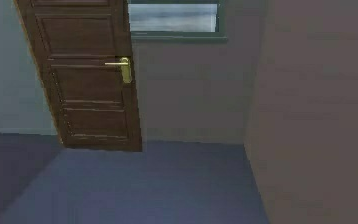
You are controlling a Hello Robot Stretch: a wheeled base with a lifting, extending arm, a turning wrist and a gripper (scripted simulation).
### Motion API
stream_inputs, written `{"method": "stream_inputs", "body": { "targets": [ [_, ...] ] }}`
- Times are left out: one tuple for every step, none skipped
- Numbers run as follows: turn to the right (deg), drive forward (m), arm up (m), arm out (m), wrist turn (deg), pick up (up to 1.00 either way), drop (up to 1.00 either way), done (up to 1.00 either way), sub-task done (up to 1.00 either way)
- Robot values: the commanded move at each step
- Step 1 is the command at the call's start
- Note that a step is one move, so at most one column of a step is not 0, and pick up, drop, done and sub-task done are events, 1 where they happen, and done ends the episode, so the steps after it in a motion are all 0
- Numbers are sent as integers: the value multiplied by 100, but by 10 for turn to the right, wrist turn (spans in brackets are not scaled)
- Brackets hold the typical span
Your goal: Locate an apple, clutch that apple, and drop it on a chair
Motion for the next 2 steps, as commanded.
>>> {"method": "stream_inputs", "body": {
  "targets": [
    [0,40,0,0,0,0,0,0,0],
    [-450,0,0,0,0,0,0,0,0]
  ]
}}
